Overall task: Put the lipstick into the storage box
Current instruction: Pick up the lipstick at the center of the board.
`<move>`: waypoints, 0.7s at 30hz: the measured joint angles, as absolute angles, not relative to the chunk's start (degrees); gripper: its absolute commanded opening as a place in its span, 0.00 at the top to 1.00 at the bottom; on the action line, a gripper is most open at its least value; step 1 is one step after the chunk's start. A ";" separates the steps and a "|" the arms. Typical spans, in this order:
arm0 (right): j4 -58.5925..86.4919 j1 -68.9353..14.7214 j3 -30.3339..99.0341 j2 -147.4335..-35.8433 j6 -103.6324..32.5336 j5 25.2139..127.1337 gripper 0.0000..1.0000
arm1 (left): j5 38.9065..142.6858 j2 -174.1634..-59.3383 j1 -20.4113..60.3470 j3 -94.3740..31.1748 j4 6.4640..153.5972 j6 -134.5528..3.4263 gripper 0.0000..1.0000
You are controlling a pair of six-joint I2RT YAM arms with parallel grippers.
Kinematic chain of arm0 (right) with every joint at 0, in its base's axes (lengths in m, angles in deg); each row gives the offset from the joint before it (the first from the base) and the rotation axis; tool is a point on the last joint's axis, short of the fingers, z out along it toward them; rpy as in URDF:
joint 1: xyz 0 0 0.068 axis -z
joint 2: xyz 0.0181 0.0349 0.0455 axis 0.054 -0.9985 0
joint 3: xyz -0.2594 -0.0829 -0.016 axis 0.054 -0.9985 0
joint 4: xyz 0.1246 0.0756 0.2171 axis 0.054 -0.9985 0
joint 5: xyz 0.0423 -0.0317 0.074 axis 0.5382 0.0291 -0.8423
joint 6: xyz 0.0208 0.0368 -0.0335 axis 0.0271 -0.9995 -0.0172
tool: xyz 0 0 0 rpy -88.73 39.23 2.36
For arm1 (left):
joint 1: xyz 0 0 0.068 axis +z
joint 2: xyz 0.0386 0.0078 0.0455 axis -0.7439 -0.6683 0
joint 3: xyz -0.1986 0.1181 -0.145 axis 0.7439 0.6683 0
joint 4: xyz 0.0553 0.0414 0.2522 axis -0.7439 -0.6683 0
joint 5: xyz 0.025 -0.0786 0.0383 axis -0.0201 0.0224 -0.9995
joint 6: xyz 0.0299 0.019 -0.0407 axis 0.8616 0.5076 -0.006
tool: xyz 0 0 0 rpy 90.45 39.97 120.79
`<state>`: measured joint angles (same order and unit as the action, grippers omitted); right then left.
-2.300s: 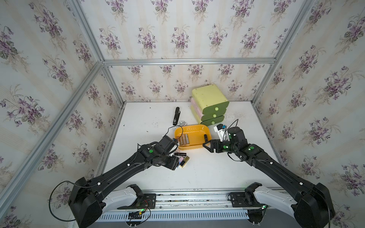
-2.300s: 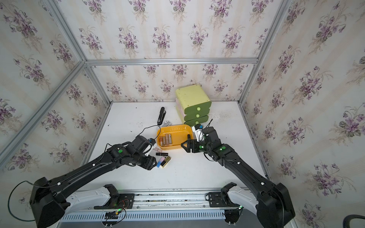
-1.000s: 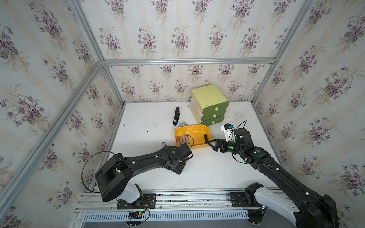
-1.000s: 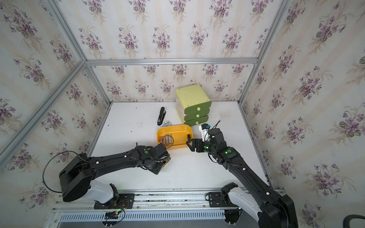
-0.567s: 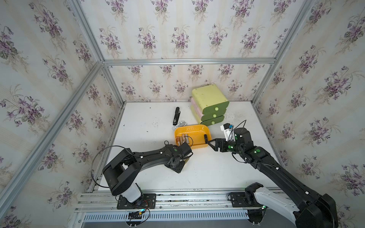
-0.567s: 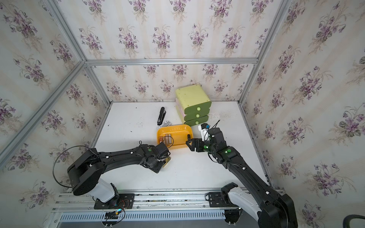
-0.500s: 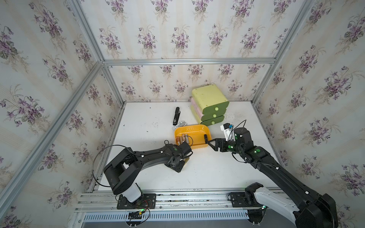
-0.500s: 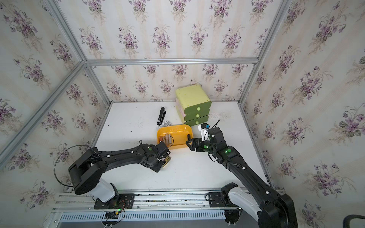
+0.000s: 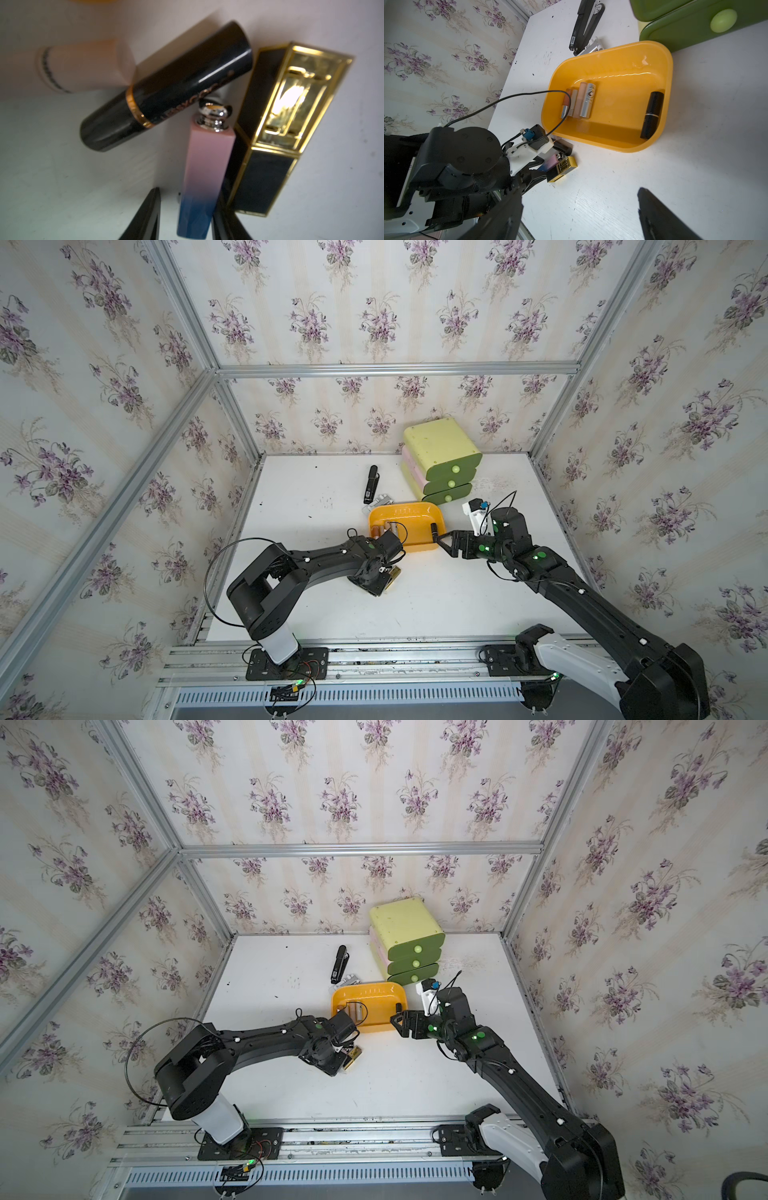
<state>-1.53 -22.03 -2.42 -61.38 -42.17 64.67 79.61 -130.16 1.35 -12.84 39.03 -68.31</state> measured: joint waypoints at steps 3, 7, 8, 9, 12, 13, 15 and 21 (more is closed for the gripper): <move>-1.46 -22.03 -2.42 -61.38 -42.17 64.62 0.11 | 79.43 -130.14 1.65 -12.58 39.34 -68.16 0.72; -1.26 -22.03 -2.44 -61.62 -42.24 64.40 0.11 | 79.23 -129.59 1.78 -12.06 39.64 -67.85 0.81; -1.26 -22.03 -2.44 -61.65 -42.26 64.36 0.11 | 79.34 -129.13 1.78 -11.77 39.84 -67.87 0.82; -1.20 -22.03 -2.44 -61.62 -42.28 64.34 0.11 | 79.54 -128.67 1.78 -11.42 40.21 -67.87 0.83; -0.74 -22.03 -2.52 -61.58 -42.42 64.32 0.11 | 79.76 -126.90 1.87 -10.00 41.68 -67.85 0.84; -0.54 -22.03 -2.61 -61.58 -42.42 64.32 0.11 | 80.02 -126.22 1.92 -9.43 41.85 -67.87 0.84; -0.17 -22.03 -2.74 -61.58 -42.44 64.27 0.11 | 80.48 -124.87 2.00 -8.43 41.13 -67.92 0.84; 0.51 -22.03 -2.83 -61.58 -43.40 63.51 0.11 | 81.79 -119.23 2.53 -6.85 40.06 -68.48 0.84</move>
